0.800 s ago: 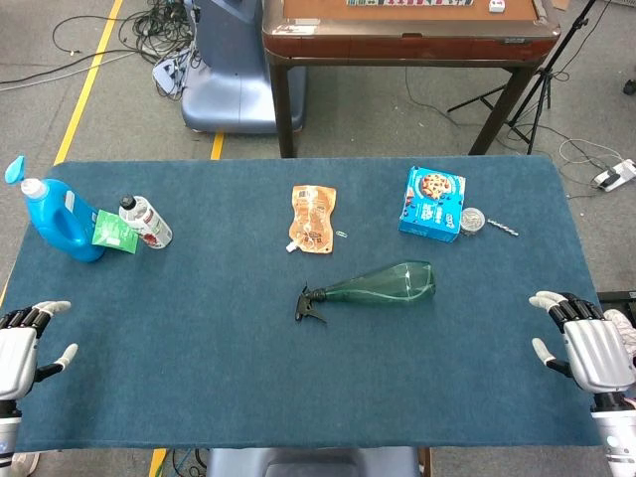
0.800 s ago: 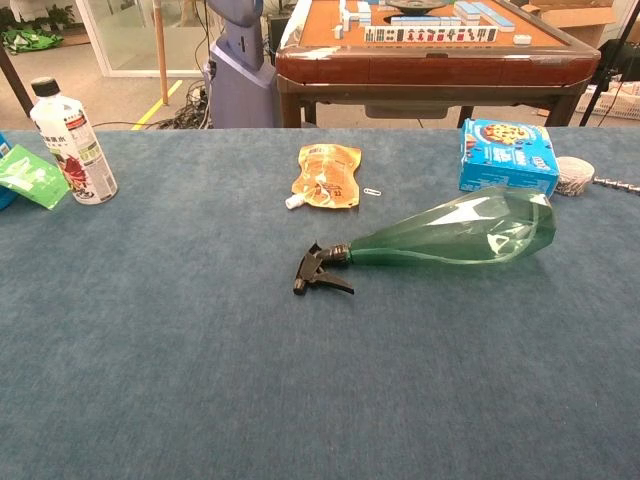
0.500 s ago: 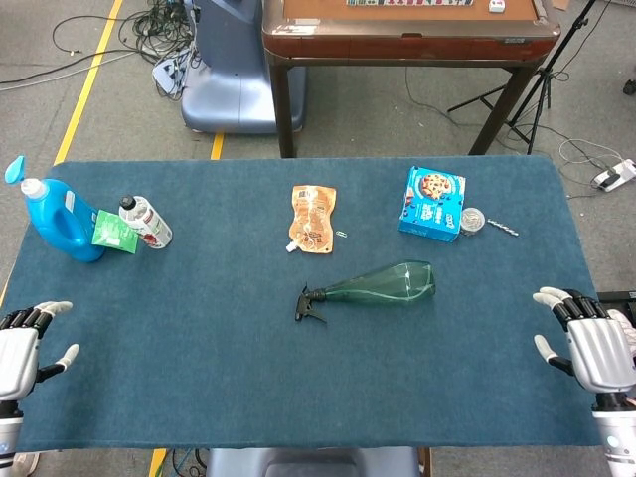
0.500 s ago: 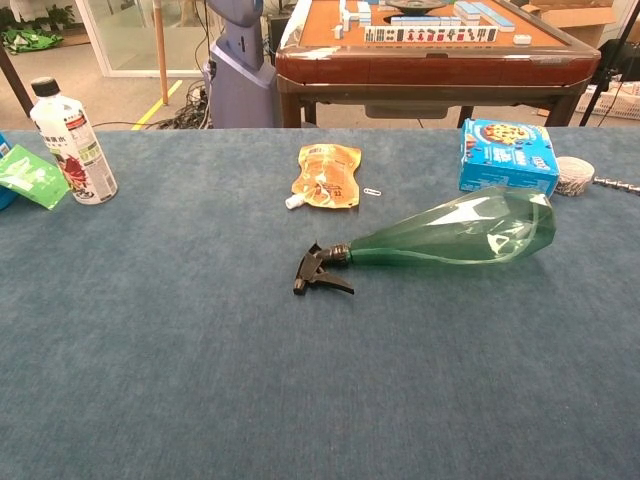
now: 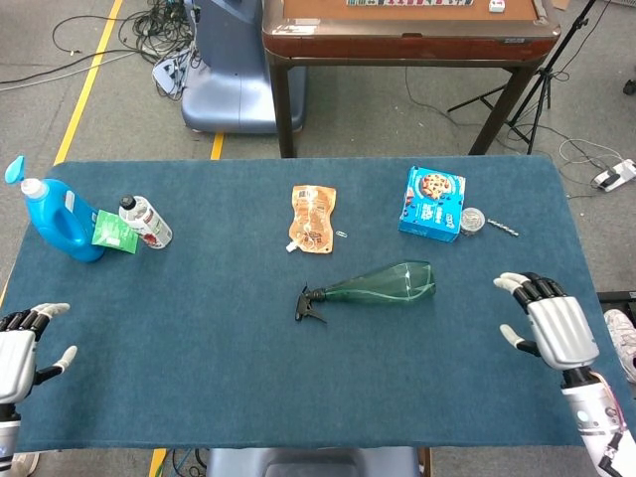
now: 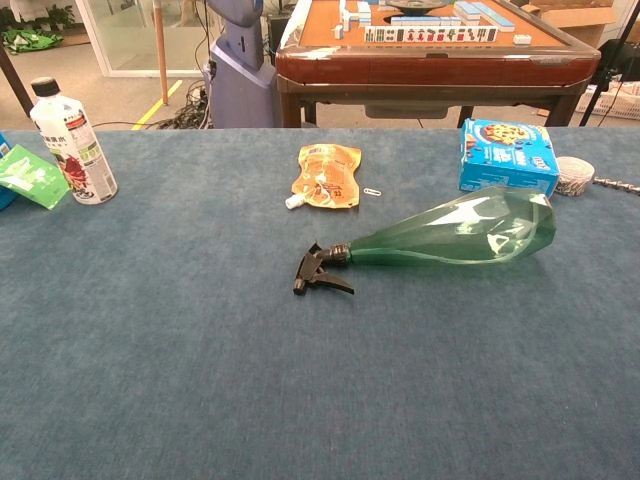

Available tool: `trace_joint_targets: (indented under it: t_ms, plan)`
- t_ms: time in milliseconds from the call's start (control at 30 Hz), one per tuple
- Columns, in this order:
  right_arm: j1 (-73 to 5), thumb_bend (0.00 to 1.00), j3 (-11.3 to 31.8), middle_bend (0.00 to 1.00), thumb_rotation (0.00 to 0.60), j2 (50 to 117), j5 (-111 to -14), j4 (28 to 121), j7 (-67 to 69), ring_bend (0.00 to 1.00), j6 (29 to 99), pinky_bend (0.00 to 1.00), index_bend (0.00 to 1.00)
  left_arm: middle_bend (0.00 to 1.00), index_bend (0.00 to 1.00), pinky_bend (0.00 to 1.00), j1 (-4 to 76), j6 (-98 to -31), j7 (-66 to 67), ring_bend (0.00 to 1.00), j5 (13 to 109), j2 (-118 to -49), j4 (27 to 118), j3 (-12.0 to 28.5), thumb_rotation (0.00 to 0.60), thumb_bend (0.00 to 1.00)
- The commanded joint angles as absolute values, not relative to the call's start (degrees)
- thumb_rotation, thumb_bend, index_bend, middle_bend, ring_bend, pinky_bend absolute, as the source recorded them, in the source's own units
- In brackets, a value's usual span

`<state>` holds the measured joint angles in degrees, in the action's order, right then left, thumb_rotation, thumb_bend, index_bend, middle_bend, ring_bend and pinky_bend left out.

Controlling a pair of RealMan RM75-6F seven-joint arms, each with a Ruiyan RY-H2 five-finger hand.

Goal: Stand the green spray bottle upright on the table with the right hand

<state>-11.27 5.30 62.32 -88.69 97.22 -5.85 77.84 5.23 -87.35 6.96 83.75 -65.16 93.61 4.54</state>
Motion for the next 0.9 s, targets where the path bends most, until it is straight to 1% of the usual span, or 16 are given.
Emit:
trace_joint_targets:
  t_ms: [33, 200, 400, 533, 733, 900]
  plan:
    - [-14.4, 0.19, 6.3, 0.27, 0.600, 62.2, -88.9, 98.9, -7.0, 0.20, 74.3, 0.28, 0.26, 0.31, 0.30, 0.26, 5.1, -87.6, 6.8, 0.30, 83.8, -65.0, 93.7, 4.5, 0.600, 0.26]
    - [-19.0, 0.17, 7.7, 0.27, 0.600, 62.3, -86.9, 101.4, -8.1, 0.20, 68.1, 0.28, 0.26, 0.31, 0.30, 0.26, 4.7, -88.0, 6.6, 0.30, 83.7, -64.8, 93.7, 4.5, 0.600, 0.26]
    - [-25.1, 0.15, 9.9, 0.27, 0.600, 62.9, -82.1, 104.5, -10.5, 0.20, 59.7, 0.28, 0.26, 0.31, 0.30, 0.26, 4.4, -88.7, 6.3, 0.30, 84.3, -64.8, 93.8, 4.4, 0.600, 0.25]
    - [-29.8, 0.15, 11.2, 0.27, 0.600, 64.2, -78.7, 104.8, -13.7, 0.20, 54.3, 0.28, 0.26, 0.31, 0.30, 0.25, 4.0, -89.7, 5.8, 0.30, 84.7, -64.8, 93.8, 4.4, 0.600, 0.26]
    - [-35.8, 0.13, 12.7, 0.27, 0.600, 69.0, -72.4, 102.0, -20.7, 0.20, 49.9, 0.28, 0.26, 0.31, 0.30, 0.25, 3.5, -90.3, 5.5, 0.30, 84.7, -64.9, 93.7, 4.4, 0.600, 0.26]
    - [-40.3, 0.13, 13.2, 0.26, 0.600, 73.5, -66.7, 99.0, -27.6, 0.19, 48.4, 0.28, 0.26, 0.31, 0.30, 0.25, 3.3, -90.8, 5.4, 0.30, 85.0, -64.9, 94.0, 4.4, 0.600, 0.26]
